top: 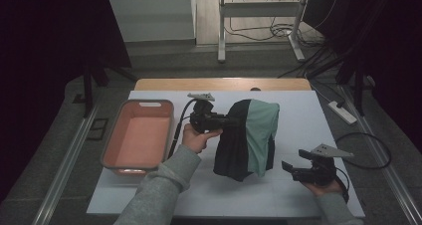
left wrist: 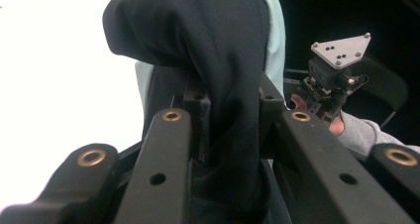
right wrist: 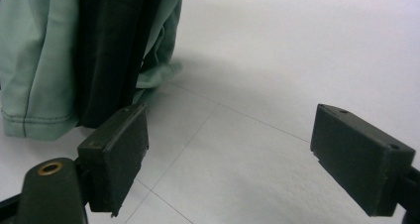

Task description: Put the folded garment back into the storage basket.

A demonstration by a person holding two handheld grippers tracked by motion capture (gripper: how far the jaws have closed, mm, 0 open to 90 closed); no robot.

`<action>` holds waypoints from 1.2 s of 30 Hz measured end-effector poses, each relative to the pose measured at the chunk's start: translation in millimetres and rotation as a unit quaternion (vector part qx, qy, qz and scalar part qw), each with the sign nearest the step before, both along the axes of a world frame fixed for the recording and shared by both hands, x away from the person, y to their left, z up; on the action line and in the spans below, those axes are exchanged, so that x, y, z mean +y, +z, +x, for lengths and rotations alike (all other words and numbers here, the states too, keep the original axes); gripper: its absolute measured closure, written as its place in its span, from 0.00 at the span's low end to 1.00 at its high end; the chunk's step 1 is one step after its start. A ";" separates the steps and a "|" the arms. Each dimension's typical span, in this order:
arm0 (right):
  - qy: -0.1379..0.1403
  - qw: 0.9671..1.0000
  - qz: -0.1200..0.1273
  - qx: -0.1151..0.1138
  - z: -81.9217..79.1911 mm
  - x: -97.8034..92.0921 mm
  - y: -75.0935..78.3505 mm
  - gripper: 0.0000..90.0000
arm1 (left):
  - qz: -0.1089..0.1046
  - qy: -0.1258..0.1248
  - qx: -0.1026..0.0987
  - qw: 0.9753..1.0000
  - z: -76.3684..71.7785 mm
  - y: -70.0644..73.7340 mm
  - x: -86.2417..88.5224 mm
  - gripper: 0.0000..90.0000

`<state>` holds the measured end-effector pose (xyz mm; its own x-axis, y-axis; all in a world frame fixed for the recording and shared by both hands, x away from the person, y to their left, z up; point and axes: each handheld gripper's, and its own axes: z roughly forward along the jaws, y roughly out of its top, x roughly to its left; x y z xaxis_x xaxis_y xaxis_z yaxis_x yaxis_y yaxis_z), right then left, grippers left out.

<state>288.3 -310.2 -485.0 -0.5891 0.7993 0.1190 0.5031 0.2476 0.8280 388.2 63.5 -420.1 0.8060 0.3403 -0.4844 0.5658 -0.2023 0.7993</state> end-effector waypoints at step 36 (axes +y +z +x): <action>-0.001 1.000 -0.004 -0.001 3.2 2.7 -0.2 0.17 | -0.026 0.025 -0.029 0.999 -10.4 27.2 28.5 0.83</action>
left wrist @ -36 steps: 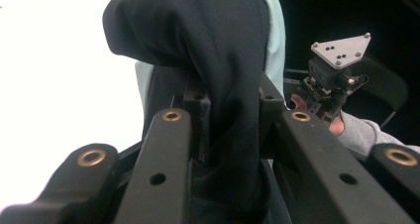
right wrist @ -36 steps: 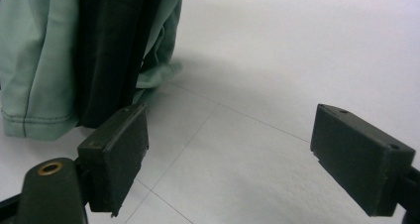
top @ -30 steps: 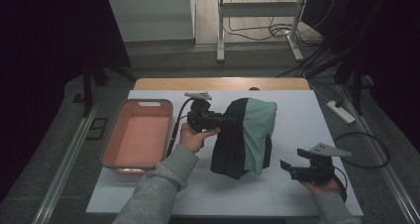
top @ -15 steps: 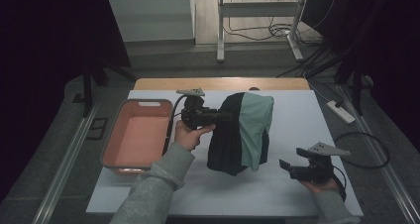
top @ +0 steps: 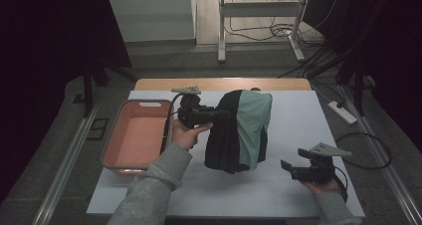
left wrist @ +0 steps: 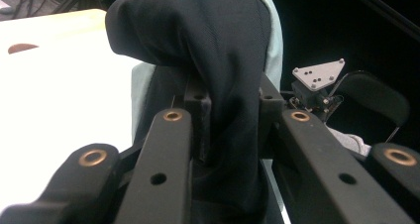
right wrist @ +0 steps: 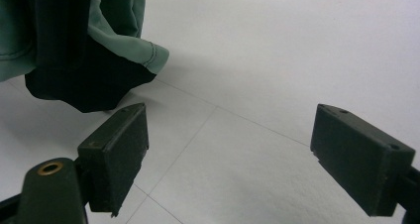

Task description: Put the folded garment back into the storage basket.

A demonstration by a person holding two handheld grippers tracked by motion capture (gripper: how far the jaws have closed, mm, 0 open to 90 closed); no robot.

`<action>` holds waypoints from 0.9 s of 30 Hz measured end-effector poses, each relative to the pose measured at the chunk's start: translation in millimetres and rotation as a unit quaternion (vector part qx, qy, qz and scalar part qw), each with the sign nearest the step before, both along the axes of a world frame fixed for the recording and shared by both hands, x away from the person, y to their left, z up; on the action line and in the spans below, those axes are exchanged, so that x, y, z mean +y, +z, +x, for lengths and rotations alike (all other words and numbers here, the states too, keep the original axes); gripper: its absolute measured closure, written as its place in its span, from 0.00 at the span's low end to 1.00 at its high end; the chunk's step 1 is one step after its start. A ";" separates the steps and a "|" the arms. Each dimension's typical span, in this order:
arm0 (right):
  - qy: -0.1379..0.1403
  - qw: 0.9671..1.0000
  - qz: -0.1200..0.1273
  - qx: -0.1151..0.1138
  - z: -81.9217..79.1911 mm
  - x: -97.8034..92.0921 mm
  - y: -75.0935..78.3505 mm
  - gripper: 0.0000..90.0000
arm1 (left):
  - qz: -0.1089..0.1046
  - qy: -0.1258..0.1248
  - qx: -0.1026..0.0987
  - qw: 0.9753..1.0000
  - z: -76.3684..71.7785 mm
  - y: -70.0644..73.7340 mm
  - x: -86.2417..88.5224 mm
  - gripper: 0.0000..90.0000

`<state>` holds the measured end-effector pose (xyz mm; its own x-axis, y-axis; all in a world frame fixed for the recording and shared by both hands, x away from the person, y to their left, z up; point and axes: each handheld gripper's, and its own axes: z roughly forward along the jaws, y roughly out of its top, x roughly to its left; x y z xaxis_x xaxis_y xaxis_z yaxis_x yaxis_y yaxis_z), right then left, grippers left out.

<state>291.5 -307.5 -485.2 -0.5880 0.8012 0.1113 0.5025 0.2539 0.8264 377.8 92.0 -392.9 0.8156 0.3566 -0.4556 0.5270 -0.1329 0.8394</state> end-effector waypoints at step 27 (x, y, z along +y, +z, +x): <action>-0.002 1.000 -0.002 0.001 0.4 0.3 -0.4 0.17 | -0.016 0.027 -0.012 0.999 -5.8 17.2 30.2 0.84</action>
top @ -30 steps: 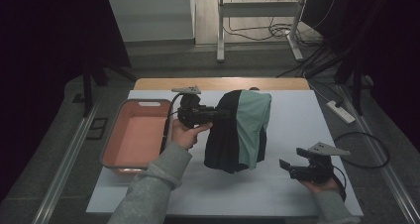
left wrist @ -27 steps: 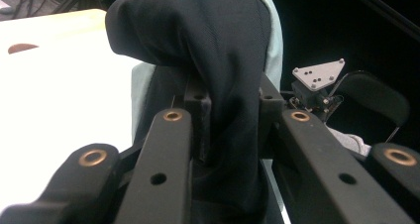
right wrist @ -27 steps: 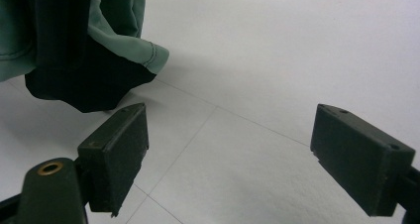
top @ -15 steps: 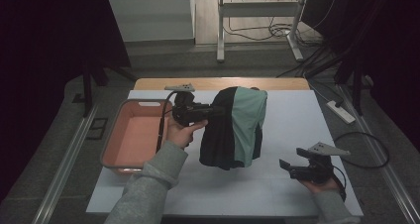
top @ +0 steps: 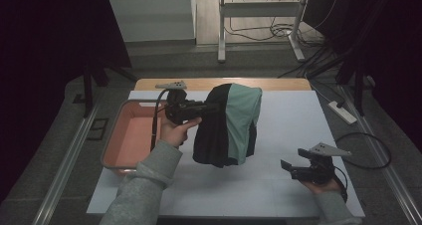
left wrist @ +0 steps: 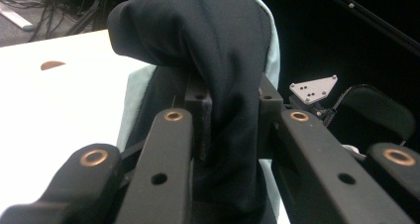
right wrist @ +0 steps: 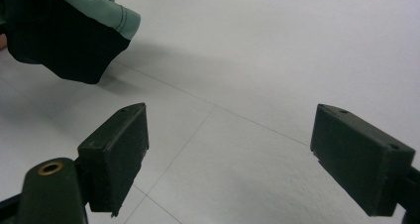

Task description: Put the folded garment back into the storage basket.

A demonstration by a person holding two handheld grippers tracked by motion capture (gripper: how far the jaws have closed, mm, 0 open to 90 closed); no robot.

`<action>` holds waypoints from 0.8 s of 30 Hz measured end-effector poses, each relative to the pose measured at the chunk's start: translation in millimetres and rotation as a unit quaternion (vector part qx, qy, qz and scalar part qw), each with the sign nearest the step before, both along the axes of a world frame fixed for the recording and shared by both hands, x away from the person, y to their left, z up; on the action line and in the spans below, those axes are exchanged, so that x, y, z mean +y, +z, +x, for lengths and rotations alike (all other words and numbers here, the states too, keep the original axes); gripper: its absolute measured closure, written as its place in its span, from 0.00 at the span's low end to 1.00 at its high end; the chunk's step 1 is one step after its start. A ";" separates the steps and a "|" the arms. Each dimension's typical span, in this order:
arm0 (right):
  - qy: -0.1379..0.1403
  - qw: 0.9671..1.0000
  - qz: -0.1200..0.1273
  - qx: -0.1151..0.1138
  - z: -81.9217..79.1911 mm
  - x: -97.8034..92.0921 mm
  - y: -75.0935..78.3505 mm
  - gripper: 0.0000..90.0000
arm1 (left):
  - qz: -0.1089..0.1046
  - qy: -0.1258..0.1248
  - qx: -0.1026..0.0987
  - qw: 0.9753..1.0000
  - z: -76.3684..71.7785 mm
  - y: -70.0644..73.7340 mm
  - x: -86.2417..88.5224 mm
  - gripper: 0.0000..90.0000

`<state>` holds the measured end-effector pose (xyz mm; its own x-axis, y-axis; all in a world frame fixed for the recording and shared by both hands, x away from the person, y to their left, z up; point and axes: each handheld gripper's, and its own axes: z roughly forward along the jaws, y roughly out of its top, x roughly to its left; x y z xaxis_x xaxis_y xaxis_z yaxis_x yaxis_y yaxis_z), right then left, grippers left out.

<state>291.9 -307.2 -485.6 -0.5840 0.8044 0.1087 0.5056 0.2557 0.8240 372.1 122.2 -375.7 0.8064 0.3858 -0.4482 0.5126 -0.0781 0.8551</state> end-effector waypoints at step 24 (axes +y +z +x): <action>-0.001 1.000 -0.001 -0.001 0.6 -0.1 -0.4 0.17 | 0.008 0.020 -0.003 1.000 -3.8 9.4 21.0 0.84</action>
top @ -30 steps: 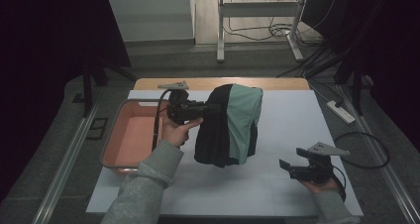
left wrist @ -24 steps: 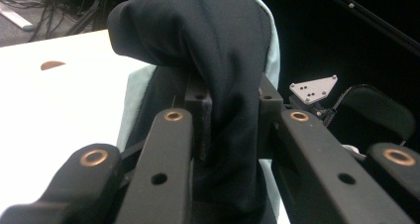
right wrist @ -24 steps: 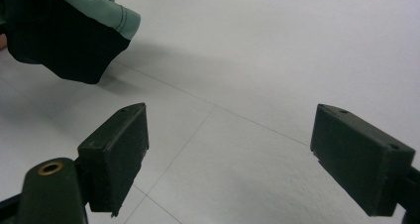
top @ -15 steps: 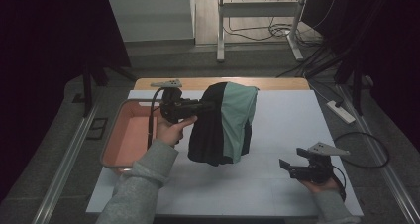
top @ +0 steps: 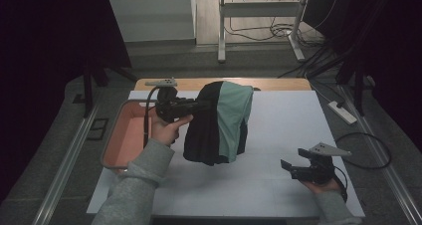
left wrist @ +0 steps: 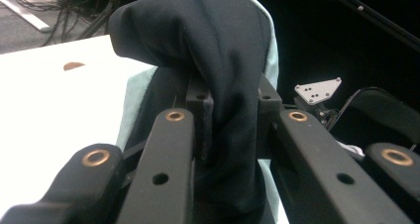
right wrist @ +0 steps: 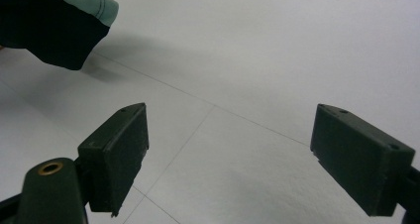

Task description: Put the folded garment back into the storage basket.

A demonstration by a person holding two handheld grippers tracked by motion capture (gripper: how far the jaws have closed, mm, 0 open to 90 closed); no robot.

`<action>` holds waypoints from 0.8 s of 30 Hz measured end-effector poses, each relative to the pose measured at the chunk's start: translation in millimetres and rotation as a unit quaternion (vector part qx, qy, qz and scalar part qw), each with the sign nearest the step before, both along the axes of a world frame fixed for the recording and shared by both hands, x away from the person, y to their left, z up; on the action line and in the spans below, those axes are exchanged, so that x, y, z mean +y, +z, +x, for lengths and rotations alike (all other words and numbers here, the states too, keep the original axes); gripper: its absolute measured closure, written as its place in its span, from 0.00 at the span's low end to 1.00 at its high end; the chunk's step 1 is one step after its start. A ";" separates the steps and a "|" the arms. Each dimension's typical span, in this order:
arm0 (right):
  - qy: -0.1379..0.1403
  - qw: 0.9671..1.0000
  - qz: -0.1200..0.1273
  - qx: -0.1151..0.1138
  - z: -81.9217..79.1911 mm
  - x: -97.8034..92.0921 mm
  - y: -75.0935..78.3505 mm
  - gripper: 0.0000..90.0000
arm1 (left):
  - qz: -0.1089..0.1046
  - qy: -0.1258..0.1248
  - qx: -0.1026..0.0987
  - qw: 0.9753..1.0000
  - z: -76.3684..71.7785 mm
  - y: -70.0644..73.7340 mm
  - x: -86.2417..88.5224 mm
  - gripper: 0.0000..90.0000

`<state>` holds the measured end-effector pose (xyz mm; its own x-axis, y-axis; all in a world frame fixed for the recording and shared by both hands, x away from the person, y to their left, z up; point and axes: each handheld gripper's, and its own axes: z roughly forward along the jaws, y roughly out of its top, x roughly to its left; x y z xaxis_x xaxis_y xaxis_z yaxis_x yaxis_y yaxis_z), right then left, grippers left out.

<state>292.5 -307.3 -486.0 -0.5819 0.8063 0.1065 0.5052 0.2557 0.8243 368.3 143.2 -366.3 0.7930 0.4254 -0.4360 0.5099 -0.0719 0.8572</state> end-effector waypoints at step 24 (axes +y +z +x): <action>-0.002 1.000 -0.002 0.002 0.4 0.4 -0.5 0.17 | -0.004 0.037 -0.008 0.999 -5.5 11.2 32.7 0.84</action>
<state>292.9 -306.9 -486.4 -0.5788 0.8087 0.1047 0.5088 0.2578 0.8214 362.7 175.9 -355.1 0.7666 0.4798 -0.4268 0.4995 -0.0277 0.8659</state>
